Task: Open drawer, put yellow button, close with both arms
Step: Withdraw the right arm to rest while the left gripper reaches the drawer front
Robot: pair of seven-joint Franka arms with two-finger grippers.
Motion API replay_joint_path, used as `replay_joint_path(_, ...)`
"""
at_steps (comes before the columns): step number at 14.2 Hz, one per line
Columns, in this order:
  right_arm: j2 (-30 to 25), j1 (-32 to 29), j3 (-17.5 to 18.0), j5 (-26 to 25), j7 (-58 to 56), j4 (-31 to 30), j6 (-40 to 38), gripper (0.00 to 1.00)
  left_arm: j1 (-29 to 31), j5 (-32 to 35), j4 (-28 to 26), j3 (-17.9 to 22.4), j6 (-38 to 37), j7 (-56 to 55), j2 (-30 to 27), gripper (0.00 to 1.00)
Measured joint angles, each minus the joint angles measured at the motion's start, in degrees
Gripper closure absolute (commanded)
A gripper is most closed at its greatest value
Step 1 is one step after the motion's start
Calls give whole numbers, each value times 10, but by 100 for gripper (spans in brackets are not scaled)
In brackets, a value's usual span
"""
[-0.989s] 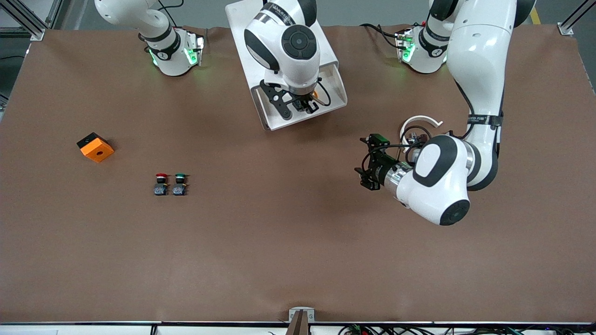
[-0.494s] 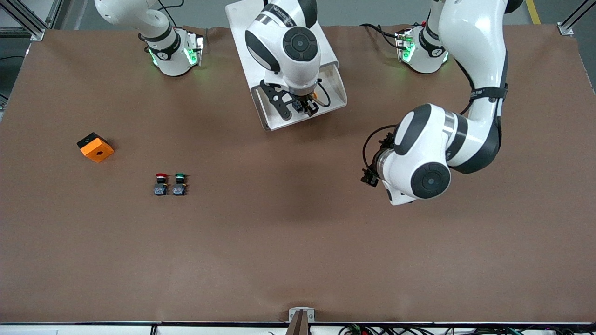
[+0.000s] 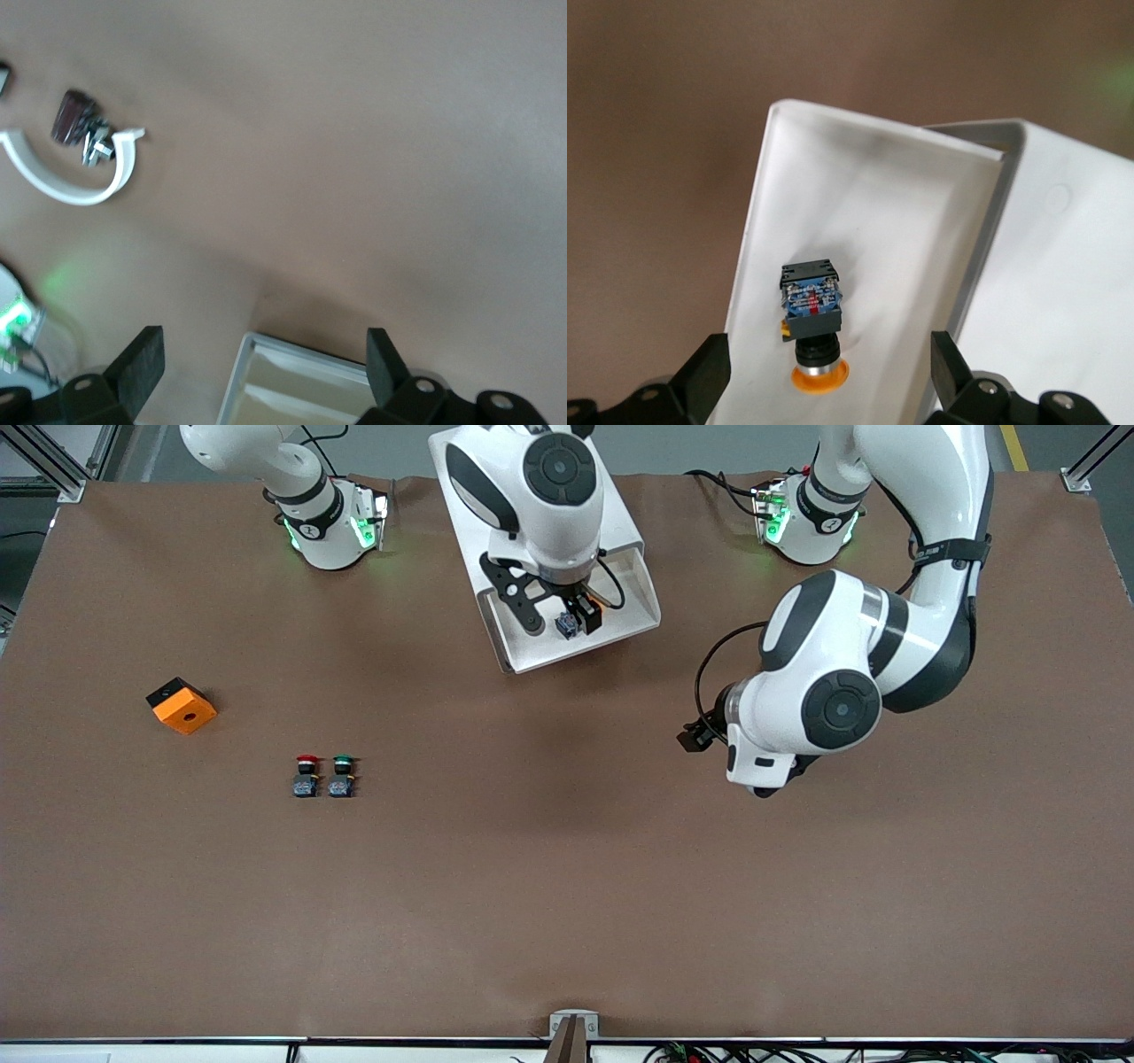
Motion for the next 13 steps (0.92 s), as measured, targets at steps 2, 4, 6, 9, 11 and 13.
replay_joint_path(2,-18,-20,-3,0,-3,12,-17,0,-1,20,-76,-34,73,10,-38,0)
replay_joint_path(4,-36,-48,-4,-1,-34,19,-42,0,-4,24,-133,-63,115,11,-65,0)
replay_joint_path(6,-55,-77,-5,-7,-89,22,-63,0,-6,26,-159,-85,128,13,-75,0)
replay_joint_path(9,-96,-135,-6,-19,-216,26,-102,0,-6,26,-173,-115,144,15,-77,0)
replay_joint_path(11,-121,-182,-7,-20,-319,25,-129,0,-6,26,-178,-132,149,15,-78,0)
replay_joint_path(13,-142,-229,-7,-23,-422,23,-146,0,-6,26,-184,-146,159,15,-78,0)
